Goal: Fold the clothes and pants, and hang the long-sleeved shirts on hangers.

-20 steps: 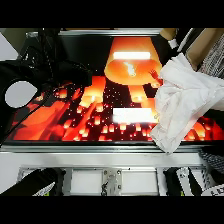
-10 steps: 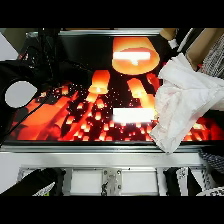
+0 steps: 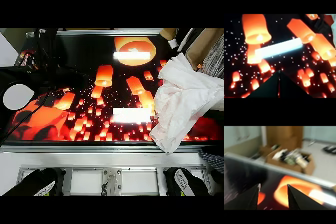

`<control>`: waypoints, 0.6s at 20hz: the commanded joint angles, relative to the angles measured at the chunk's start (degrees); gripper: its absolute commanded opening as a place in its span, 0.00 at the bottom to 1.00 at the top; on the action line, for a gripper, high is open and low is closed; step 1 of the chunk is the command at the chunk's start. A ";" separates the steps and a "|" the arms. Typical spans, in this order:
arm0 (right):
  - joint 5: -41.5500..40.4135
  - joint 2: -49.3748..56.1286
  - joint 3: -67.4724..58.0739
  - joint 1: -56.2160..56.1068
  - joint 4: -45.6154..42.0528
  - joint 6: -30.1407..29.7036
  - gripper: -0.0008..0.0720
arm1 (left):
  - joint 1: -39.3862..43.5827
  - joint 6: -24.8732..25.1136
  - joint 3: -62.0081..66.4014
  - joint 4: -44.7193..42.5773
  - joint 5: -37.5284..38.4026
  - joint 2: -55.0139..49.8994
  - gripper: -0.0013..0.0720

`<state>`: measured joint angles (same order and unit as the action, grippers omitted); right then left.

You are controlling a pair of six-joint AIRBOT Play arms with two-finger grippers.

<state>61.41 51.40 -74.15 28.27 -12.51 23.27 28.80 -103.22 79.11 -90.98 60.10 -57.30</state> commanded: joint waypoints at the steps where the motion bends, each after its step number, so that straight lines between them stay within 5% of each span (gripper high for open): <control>1: 0.11 1.84 2.91 -20.41 -15.52 6.51 0.52 | -6.05 0.00 -7.91 10.19 -3.85 3.91 0.04; 6: 0.13 8.26 8.07 -37.99 -16.24 7.65 0.52 | -8.85 2.54 -13.51 17.51 -5.01 6.80 0.04; 12: 0.37 12.59 8.13 -41.88 -15.37 7.65 0.52 | -7.06 2.51 -13.51 17.51 -4.39 6.75 0.04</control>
<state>61.54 62.26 -66.32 -11.49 -27.92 30.59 21.17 -100.99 66.00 -74.48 55.75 -50.76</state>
